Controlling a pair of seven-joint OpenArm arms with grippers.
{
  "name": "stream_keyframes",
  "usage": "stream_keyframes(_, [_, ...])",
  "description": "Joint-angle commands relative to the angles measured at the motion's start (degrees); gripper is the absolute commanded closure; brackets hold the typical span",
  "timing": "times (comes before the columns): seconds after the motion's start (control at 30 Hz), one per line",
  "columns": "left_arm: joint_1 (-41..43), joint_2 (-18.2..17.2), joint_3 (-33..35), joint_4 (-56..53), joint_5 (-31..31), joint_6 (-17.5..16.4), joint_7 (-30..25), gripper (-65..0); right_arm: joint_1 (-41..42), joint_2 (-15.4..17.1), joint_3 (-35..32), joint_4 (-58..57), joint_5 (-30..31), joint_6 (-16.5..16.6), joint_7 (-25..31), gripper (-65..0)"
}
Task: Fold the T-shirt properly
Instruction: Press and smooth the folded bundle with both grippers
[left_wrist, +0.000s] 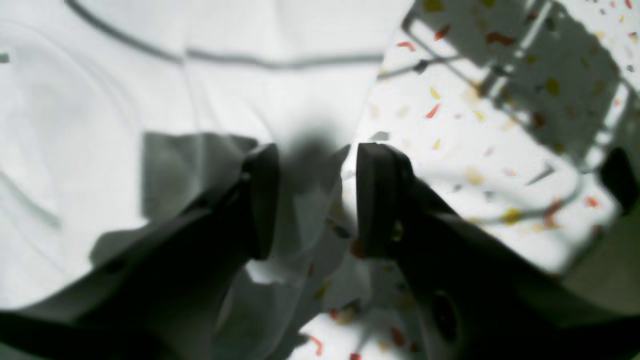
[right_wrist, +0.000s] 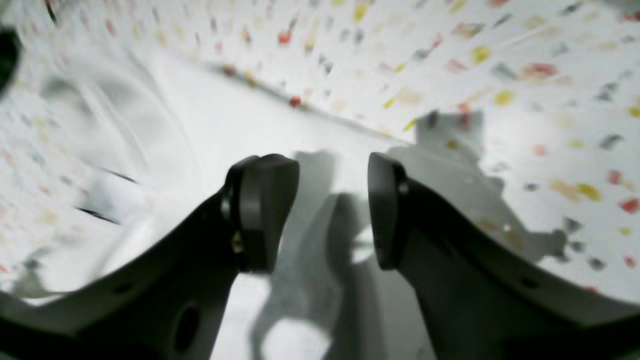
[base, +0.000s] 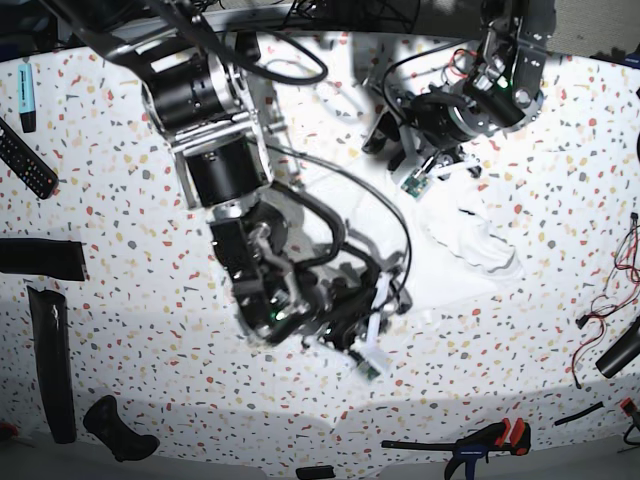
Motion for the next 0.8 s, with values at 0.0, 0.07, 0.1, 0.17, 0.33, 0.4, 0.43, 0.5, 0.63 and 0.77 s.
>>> stream_keyframes(0.0, [-0.26,-0.09,-0.07,0.94,1.11,0.04,-1.18,-25.1,2.40,-0.39,-0.79,-0.92,-0.63,0.30,1.49,-28.2])
stream_keyframes(0.07, [-0.26,-0.87,-0.07,0.68,3.52,0.20,-2.71,-25.1,2.47,-0.68,-2.51,-4.17,-2.86,0.30,0.48,-28.2])
stream_keyframes(0.1, [-0.26,-1.70,-0.07,0.39,4.17,0.57,-3.87,-25.1,2.34,-0.66,-3.30,-5.18,-3.39,0.30,-0.33,-28.2])
stream_keyframes(0.17, [-0.31,-3.76,-0.07,-0.79,4.42,3.21,-6.27,-25.1,1.92,-0.37,-4.22,-5.64,-3.13,0.30,-2.32,-28.2])
stream_keyframes(0.33, [-1.18,-8.87,-0.07,-6.03,7.34,8.70,-10.16,-25.1,1.81,1.46,-4.28,-4.13,4.63,0.30,-9.81,-28.2])
stream_keyframes(0.4, [-2.58,-10.05,-0.07,-8.52,7.13,9.60,-10.19,-25.1,1.81,2.58,-4.31,-3.32,8.26,0.30,-12.44,-28.2])
stream_keyframes(0.43, [-3.45,-10.34,-0.07,-9.62,7.13,9.70,-10.19,-25.1,1.81,3.15,-4.31,-2.97,9.75,0.30,-13.55,-28.2])
stream_keyframes(0.5, [-5.27,-10.32,-0.15,-11.30,7.13,9.64,-10.38,-25.1,1.81,4.17,-4.31,-2.69,11.85,0.30,-15.56,-28.2])
stream_keyframes(0.63, [-9.07,-10.32,-0.15,-13.11,7.13,9.64,-11.19,-25.1,0.57,6.01,-4.31,-2.54,14.38,0.30,-17.86,-28.2])
stream_keyframes(0.77, [-12.11,-10.32,-0.15,-13.53,7.13,9.64,-11.23,-25.1,-3.61,8.15,-4.28,0.68,15.21,0.30,-18.84,-28.2])
